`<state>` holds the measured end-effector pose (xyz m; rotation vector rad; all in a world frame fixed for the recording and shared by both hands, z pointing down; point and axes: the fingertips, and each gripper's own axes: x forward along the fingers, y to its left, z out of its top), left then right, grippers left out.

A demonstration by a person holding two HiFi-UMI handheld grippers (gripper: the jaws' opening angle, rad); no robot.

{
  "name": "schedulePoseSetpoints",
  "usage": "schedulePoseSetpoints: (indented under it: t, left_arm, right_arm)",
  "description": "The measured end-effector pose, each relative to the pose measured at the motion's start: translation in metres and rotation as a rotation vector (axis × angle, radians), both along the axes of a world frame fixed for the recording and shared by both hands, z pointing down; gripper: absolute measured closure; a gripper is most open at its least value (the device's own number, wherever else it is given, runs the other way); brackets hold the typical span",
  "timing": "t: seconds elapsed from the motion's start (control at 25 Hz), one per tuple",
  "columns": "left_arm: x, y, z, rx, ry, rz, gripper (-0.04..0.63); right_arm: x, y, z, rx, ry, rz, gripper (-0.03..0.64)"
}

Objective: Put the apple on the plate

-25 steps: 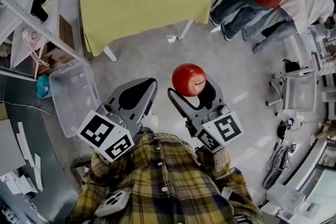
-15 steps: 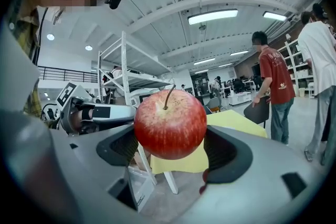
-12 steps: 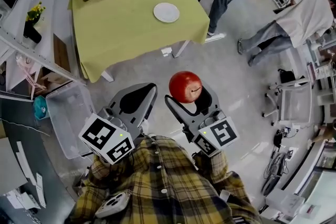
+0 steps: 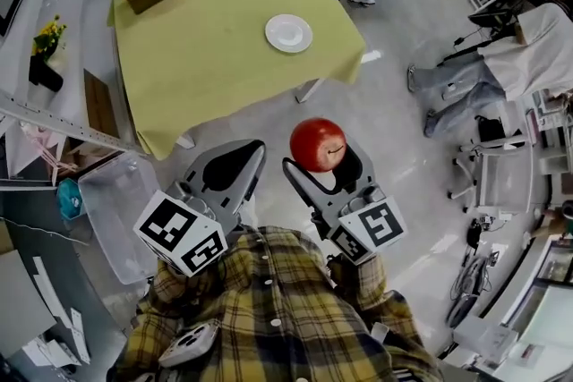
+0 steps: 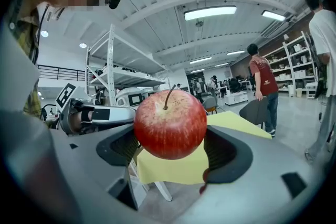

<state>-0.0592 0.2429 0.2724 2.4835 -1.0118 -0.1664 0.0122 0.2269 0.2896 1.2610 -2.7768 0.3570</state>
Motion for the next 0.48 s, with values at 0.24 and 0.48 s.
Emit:
schedulePoseSetpoints:
  t: [0.24,0.48]
  left_arm:
    - [0.006,-0.03,0.011,-0.033,0.0,0.036,0.589]
    - [0.017,-0.069,0.015,-0.04,0.006,0.01,0.589]
  right_arm:
    - [0.007,-0.029,0.012,-0.036,0.01,0.031,0.233]
    - [0.021,-0.07,0.023,-0.063,0.004,0.018,0.233]
